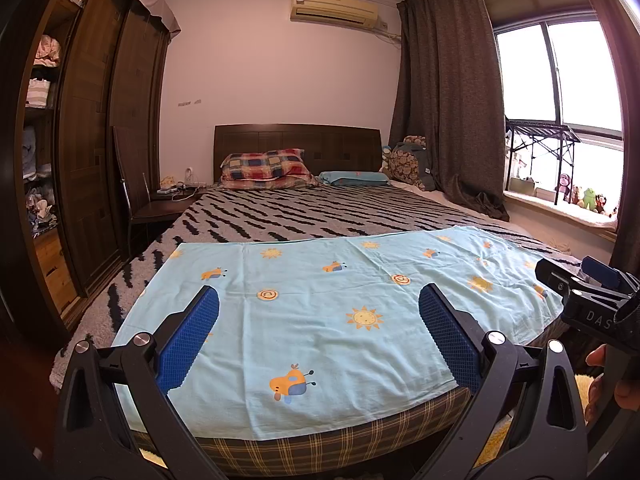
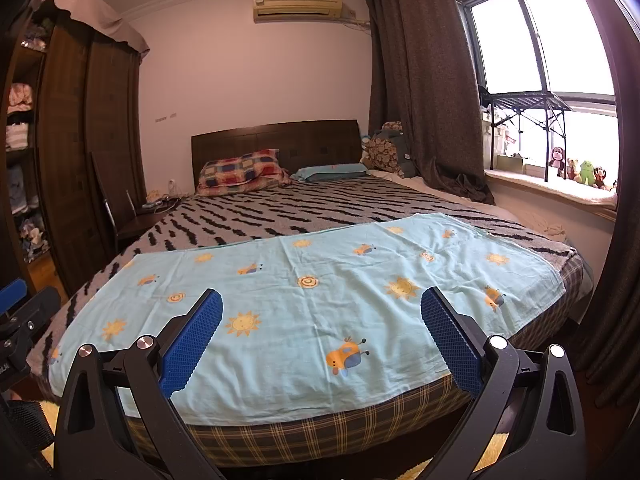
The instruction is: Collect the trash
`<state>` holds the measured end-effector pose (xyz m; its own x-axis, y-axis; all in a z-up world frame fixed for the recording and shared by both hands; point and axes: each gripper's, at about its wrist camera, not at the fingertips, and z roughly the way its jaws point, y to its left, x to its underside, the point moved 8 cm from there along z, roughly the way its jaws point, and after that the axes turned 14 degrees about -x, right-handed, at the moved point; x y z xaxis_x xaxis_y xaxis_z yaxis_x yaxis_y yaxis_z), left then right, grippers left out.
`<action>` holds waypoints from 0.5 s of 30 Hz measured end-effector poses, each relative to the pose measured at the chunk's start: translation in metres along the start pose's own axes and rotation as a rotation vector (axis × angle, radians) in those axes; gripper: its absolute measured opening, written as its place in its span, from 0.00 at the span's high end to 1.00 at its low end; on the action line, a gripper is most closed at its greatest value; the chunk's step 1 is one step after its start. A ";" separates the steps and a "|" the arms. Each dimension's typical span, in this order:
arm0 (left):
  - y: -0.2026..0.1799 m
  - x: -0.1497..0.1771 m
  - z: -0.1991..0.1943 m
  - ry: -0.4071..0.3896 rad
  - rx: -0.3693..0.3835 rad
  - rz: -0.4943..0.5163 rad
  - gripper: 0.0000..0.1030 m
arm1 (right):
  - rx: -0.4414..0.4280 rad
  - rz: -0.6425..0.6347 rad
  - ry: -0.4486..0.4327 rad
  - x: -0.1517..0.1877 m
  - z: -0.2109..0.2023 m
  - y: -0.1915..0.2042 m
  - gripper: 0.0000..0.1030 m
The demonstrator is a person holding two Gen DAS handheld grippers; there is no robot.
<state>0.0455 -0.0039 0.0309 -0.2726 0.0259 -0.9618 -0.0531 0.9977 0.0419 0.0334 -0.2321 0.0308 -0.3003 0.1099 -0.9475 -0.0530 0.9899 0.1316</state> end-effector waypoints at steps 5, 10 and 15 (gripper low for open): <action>-0.001 0.000 0.000 0.000 0.001 0.001 0.08 | 0.002 0.002 0.002 0.002 0.002 0.001 0.03; -0.001 0.000 0.000 0.000 0.001 0.002 0.08 | 0.005 0.004 0.000 0.002 0.001 0.001 0.03; 0.000 0.000 0.000 -0.001 0.002 0.003 0.08 | 0.009 0.006 0.001 0.003 0.002 0.001 0.03</action>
<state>0.0455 -0.0043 0.0308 -0.2722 0.0289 -0.9618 -0.0500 0.9978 0.0442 0.0342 -0.2304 0.0273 -0.3013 0.1161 -0.9464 -0.0428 0.9899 0.1351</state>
